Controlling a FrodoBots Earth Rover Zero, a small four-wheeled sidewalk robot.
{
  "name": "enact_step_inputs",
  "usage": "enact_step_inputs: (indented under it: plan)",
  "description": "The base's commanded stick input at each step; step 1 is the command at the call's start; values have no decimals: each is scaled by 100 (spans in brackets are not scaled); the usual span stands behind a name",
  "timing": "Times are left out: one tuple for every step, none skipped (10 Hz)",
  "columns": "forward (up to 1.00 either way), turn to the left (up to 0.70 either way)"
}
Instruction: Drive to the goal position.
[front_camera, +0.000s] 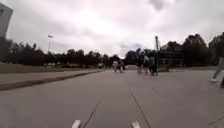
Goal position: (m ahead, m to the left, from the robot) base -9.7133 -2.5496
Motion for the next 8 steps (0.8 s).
enact_step_inputs:
  plan:
    - [51,0]
    - [51,0]
    - [51,0]
    - [51,0]
    - [51,0]
    - [51,0]
    - [51,0]
    - [51,0]
